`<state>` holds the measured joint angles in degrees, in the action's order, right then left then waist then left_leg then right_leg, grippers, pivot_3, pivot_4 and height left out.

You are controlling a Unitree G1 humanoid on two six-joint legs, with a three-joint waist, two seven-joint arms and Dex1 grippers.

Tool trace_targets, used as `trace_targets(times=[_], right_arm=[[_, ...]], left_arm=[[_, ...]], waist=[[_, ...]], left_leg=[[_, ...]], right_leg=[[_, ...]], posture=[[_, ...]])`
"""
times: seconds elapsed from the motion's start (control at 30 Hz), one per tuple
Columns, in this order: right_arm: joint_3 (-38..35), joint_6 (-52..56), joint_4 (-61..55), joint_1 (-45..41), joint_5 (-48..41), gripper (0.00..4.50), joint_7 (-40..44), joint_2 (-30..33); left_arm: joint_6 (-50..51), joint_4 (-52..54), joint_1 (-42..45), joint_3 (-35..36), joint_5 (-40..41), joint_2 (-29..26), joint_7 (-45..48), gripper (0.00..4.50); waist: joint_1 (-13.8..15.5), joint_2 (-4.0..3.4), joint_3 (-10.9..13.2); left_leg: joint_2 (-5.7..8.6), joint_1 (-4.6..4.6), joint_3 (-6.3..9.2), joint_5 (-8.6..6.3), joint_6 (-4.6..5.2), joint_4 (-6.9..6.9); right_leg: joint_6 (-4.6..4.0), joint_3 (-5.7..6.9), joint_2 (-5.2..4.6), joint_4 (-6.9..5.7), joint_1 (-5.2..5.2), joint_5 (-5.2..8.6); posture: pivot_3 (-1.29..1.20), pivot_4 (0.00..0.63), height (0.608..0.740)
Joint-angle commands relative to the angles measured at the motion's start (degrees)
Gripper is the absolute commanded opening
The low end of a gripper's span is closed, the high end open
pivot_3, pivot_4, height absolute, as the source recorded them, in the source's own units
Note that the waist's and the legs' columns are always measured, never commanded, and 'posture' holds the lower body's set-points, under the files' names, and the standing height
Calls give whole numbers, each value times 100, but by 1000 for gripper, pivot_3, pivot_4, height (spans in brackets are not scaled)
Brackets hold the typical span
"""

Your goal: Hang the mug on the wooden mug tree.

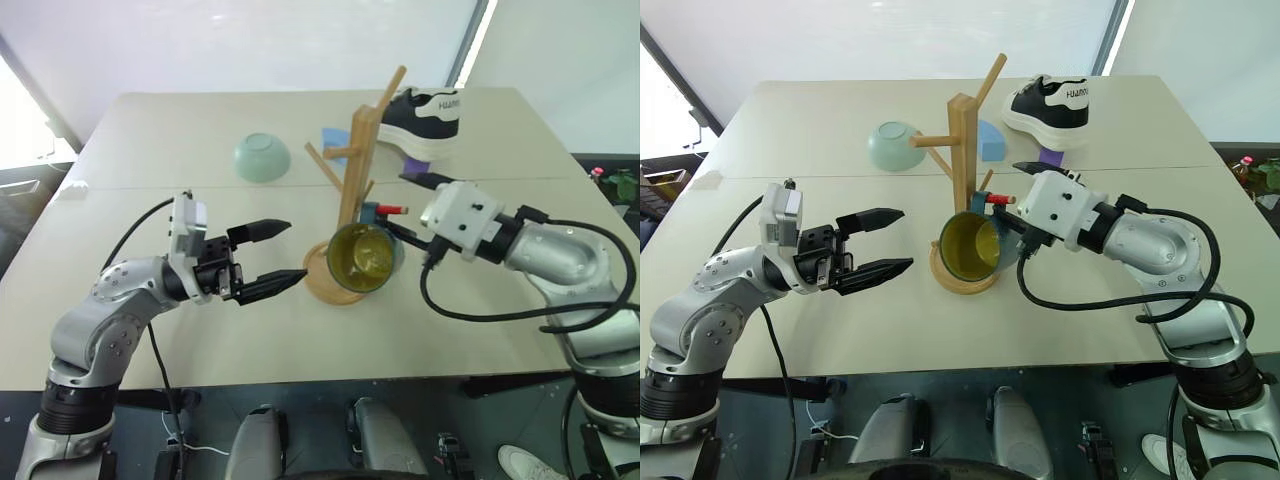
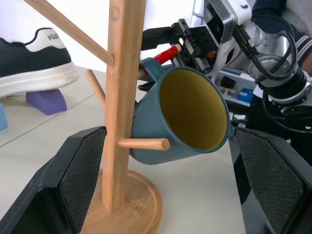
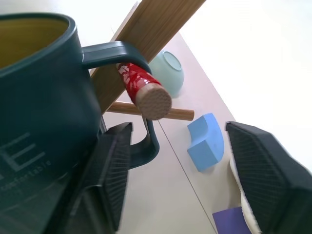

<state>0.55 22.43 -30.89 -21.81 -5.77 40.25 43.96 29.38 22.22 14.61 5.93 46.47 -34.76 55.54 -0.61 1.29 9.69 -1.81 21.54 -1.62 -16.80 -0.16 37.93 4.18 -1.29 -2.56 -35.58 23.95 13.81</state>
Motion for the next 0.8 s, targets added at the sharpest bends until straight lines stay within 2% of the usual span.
trace_targets(times=[0.03, 0.1, 0.17, 0.27, 0.37, 0.47, 0.8], right_arm=[[-688, -82, -160, 293, -267, 2994, 90, 117], [-1159, -25, -105, 603, -603, 2994, 109, 4], [-1828, 98, 126, 1180, -1204, 2994, 60, -408], [-2208, -81, 554, 1785, -1510, 2994, -131, -984], [-2208, -467, 1047, 2209, -1525, 2994, -308, -1551], [-2094, -1005, 1498, 2255, -1347, 2994, -476, -1904], [-1680, -1600, 2403, 2050, -1246, 2994, -565, -2141]], left_arm=[[-182, -54, 126, 80, -188, 58, -159, 4500], [-196, -216, 167, 149, -199, 169, -345, 4500], [-441, -583, 95, 337, -433, 355, -682, 4500], [-743, -1023, -100, 457, -940, 490, -1144, 4500], [-1168, -1357, -312, 521, -1492, 684, -1644, 4500], [-1595, -1767, -433, 514, -1987, 836, -1960, 4500], [-2039, -2018, -967, 488, -2519, 1129, -2373, 4500]], waist=[[19, 0, 0], [22, 1, 0], [17, 2, 0], [-4, 6, -2], [-35, 3, -3], [-30, 0, -1], [-15, -1, -1]], left_leg=[[1, 0, 1, 0, 0, 0], [2, 0, 0, 0, 0, 1], [3, -2, 1, 0, 0, 2], [1, -12, 2, -1, 2, 1], [-1, -20, 4, -1, 2, 0], [-2, -21, 3, -1, 1, 2], [-6, -19, 4, -1, 1, 9]], right_leg=[[0, 0, 0, 1, -1, 0], [0, 0, -2, 4, -6, 0], [1, 0, -2, 7, -12, 0], [1, 7, 0, 15, -29, -1], [2, 3, 2, 9, -30, -1], [1, 1, 1, -2, -25, -2], [1, 0, -10, -17, -20, -1]], posture=[[0, 150, 740], [0, 150, 740], [0, 150, 740], [0, 150, 740], [0, 150, 740], [0, 150, 740], [0, 150, 740]])
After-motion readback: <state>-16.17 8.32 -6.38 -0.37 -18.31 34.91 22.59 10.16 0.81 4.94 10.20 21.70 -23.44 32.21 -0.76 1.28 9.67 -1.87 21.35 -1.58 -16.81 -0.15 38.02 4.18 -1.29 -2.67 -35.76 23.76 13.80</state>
